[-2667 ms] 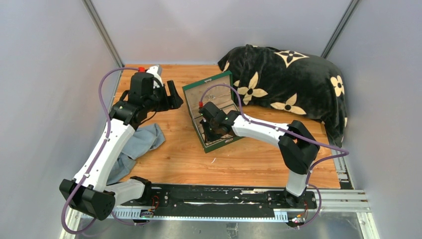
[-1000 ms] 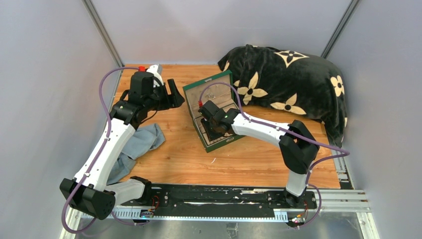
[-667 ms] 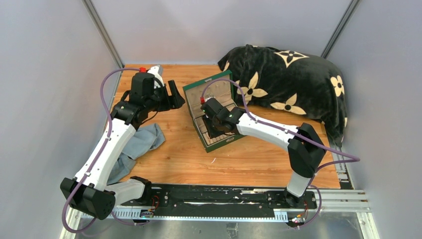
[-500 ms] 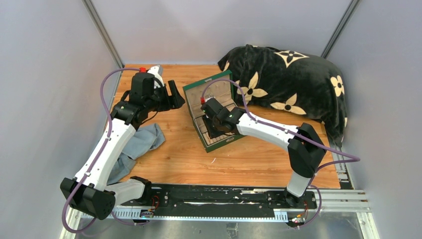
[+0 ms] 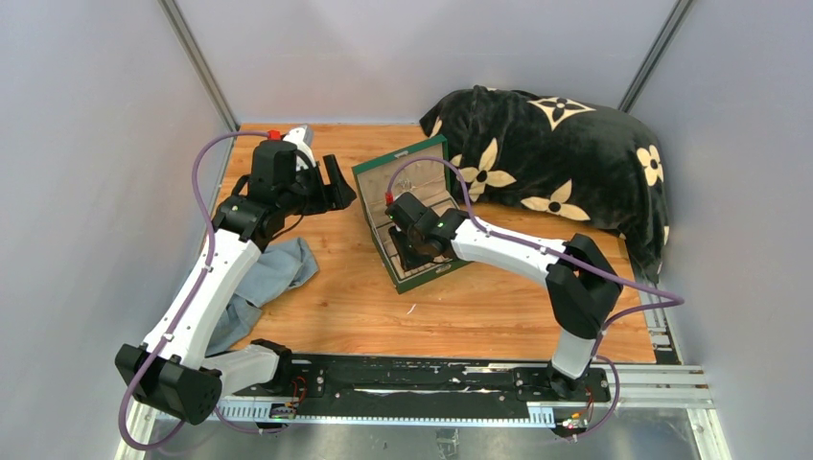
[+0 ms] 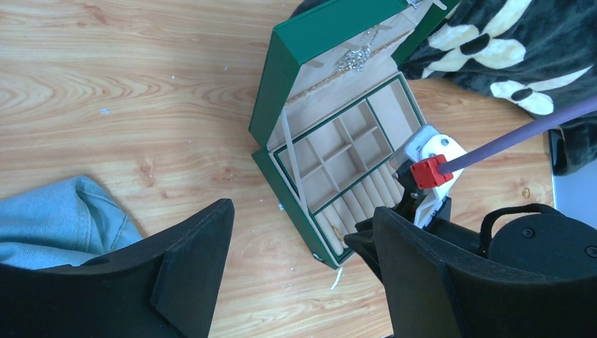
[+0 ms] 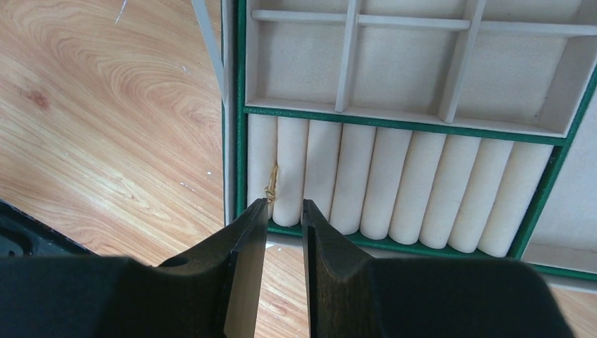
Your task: Organize the mixed jewelry
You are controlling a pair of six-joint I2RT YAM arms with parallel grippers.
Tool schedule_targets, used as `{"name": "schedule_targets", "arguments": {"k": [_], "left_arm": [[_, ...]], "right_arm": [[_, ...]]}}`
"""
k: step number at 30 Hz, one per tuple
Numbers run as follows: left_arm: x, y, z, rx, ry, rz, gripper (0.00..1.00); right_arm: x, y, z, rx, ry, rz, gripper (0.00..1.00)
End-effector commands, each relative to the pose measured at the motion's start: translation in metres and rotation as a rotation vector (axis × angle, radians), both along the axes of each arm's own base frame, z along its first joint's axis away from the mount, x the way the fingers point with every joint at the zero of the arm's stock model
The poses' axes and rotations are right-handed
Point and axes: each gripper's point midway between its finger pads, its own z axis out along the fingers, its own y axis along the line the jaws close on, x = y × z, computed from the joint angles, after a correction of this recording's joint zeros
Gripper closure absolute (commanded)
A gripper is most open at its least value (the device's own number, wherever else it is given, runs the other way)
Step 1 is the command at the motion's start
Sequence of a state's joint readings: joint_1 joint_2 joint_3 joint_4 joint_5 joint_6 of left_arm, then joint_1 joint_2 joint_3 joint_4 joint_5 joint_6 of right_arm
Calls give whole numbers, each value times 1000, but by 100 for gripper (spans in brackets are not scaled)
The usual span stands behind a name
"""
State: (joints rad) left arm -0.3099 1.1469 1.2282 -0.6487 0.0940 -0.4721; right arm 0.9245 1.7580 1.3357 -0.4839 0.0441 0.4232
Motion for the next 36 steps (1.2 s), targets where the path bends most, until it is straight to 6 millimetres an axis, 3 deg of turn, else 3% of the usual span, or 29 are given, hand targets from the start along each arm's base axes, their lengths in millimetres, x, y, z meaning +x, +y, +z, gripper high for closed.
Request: {"name": "schedule_targets", "arguments": {"k": [1, 20, 36], "left_arm": [[-3, 3, 4, -5, -16, 6, 23], [0, 2, 5, -2, -17, 3, 23], [0, 4, 4, 14, -20, 2, 23]], "right_arm": [[-3, -7, -15, -26, 39, -13, 70], [-2, -10, -27, -64, 44, -21, 71], [10, -6, 2, -29, -24, -33, 70]]}}
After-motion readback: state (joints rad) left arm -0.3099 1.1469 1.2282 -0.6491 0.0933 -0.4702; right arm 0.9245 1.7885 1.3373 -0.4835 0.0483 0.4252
